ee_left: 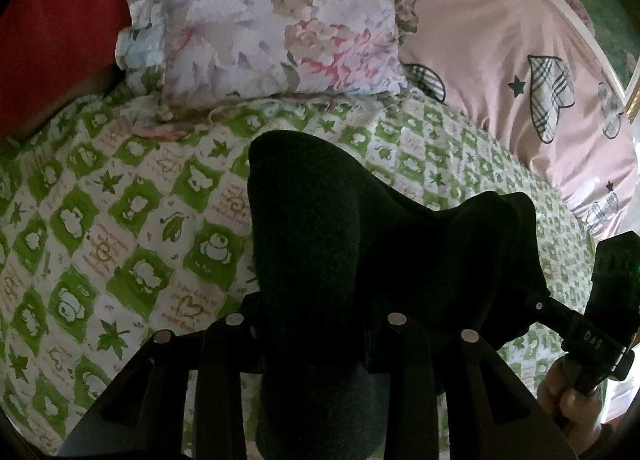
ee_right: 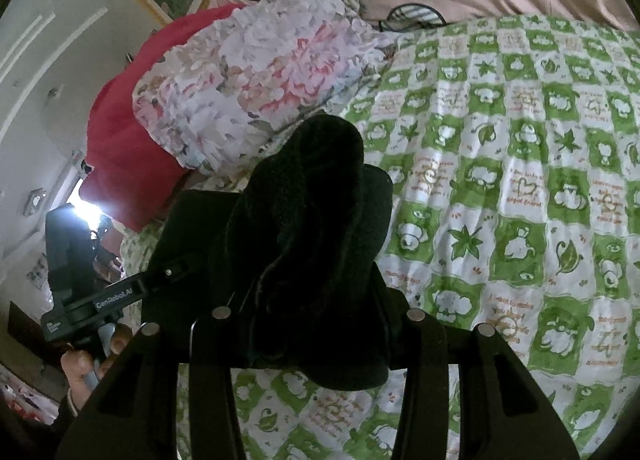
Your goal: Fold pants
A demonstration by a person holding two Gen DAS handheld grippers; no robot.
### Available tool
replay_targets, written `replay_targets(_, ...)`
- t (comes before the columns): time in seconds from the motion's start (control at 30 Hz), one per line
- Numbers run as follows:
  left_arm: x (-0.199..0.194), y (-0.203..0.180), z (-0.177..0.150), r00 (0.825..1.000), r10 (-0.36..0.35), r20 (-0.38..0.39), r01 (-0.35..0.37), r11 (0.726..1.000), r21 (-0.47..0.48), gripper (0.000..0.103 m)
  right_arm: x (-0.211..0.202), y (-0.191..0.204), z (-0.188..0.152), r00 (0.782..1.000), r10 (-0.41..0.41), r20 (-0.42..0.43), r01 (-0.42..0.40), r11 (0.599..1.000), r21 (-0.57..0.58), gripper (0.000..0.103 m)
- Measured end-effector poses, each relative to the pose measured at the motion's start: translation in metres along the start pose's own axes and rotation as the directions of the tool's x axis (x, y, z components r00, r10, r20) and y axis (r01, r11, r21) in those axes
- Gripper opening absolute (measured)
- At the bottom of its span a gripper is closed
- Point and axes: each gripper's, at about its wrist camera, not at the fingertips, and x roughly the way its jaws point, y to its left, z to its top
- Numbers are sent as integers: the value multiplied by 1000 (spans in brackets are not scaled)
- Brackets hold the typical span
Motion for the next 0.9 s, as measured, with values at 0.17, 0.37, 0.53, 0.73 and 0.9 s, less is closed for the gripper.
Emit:
replay_targets(0.17, 6, 5, -1, 1000, 12, -4, -12, 1000, -11, 48, 4, -7, -1, 1000, -22, -7, 22, 1000, 11, 54)
replay_targets(0.37, 6, 11, -5, 999, 39, 4, -39, 999, -20, 62, 4, -14, -1, 999, -43, -9, 43, 999, 14, 66)
replay_targets(0.53, 4, 13, -8, 998, 61, 1, -61, 998, -19, 71, 2, -19, -1, 998, -64, 2, 64, 998, 21, 76)
replay_targets(0.73, -3, 16, -15, 998, 68, 0, -68, 997, -24, 76, -4, -14, -4, 997, -83, 9, 83, 997, -5, 81)
replay_targets(0.9, -16, 14, -21, 994, 102, 35, -102, 995, -11, 80, -15, 5, -9, 995, -87, 38, 90, 993, -76, 87)
